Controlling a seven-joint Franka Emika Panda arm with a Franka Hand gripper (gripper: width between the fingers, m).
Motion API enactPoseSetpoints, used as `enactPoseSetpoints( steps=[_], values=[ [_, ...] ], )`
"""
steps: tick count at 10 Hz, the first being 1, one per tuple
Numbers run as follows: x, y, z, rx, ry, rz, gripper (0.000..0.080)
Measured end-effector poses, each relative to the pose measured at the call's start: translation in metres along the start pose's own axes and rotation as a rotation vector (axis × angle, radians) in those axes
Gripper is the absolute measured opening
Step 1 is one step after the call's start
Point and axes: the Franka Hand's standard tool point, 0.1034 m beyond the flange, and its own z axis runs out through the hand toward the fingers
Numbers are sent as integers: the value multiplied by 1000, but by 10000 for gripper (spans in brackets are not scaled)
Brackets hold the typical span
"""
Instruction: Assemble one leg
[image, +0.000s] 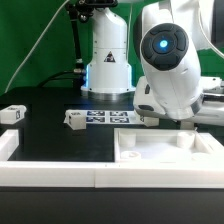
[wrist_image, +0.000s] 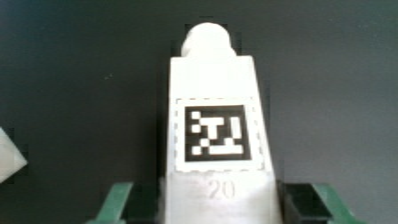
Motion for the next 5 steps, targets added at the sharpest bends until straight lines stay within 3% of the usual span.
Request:
enactPoseSetpoints(
  steps=[5],
  values=[
    [-25, 8, -61, 35, 14, -44, 290]
  ],
)
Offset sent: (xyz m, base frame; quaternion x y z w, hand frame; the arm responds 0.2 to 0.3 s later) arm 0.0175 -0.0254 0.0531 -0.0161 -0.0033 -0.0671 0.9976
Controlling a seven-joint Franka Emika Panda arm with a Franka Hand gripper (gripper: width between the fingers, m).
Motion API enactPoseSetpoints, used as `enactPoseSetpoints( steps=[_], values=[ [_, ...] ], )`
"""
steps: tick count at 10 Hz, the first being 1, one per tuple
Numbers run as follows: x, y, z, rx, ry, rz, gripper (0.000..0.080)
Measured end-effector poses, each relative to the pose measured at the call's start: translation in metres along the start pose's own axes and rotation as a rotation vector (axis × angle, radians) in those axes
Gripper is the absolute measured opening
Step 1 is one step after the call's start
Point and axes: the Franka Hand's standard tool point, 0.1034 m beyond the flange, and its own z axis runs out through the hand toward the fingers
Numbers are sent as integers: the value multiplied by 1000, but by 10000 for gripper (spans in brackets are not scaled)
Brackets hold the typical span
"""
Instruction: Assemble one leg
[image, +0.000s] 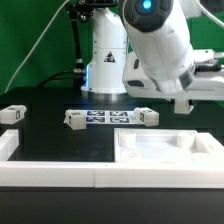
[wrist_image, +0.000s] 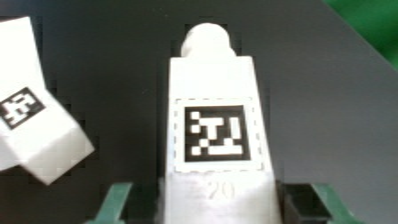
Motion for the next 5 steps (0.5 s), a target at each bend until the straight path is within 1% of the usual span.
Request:
enactPoseSetpoints(
  steps=[1, 3, 4, 5],
  values=[
    [-1, -2, -8, 5, 22, -6, 290],
    [-1, -2, -6, 5, 19, -4, 291],
    [7, -6, -9, 14, 92, -10, 291],
    [11, -2, -7, 12, 177, -31, 291]
  ],
)
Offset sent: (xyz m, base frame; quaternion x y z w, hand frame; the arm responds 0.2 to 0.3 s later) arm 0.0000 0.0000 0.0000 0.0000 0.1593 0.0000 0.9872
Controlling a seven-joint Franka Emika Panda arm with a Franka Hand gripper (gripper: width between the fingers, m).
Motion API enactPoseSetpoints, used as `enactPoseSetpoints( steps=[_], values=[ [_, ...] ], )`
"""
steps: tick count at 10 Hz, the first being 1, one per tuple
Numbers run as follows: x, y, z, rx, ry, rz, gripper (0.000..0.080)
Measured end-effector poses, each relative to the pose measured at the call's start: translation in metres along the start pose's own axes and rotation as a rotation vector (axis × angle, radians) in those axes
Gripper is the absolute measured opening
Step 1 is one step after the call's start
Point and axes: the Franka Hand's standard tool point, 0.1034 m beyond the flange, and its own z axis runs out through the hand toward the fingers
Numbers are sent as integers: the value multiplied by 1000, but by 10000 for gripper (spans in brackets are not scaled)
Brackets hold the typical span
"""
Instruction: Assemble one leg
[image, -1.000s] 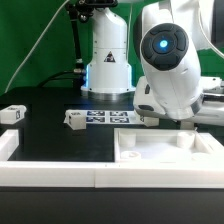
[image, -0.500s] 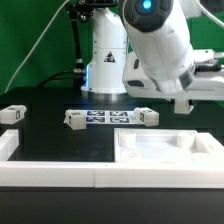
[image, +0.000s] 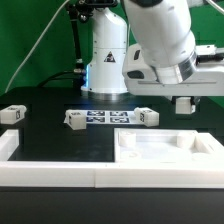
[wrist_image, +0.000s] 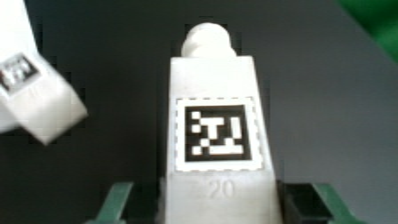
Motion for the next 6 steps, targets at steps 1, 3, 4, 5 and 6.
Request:
enactPoseSetpoints(
  steps=[1, 3, 4, 5, 6],
  values=[
    [2, 7, 0, -15, 92, -18, 291],
    [1, 13, -14, -28, 228, -50, 291],
    [5, 13, -24, -31, 330, -70, 291],
    [5, 12, -30, -38, 410, -92, 291],
    [6, 9, -38, -41, 466, -110, 291]
  ],
)
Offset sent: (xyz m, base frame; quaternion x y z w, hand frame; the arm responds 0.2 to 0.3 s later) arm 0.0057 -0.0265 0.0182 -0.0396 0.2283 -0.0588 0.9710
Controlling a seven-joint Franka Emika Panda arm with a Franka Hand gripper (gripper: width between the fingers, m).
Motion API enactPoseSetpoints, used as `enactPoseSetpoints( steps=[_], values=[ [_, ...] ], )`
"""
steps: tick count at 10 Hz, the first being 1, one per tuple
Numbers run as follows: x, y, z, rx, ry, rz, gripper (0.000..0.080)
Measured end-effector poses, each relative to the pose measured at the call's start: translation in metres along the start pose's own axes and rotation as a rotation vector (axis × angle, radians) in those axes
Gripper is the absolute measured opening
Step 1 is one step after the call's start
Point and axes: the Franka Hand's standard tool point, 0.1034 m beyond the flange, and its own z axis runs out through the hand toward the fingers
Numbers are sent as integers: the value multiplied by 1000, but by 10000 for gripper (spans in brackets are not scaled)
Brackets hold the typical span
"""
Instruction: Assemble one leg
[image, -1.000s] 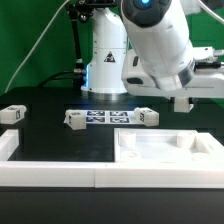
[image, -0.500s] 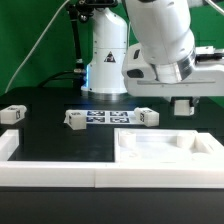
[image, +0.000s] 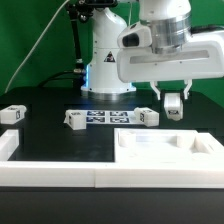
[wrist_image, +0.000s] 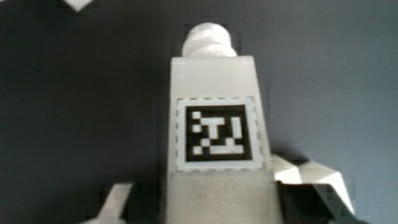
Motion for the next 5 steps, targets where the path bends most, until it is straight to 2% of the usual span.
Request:
enactPoseSetpoints(
  steps=[1, 2, 3, 4, 5],
  values=[
    [9, -5, -4, 13, 118, -2, 291],
    [3, -5, 1, 12, 176, -16, 291],
    [6, -8, 1, 21, 254, -22, 291],
    [4, -4, 2, 5, 236, -87, 291],
    [6, 0, -6, -14, 218, -139, 291]
  ],
)
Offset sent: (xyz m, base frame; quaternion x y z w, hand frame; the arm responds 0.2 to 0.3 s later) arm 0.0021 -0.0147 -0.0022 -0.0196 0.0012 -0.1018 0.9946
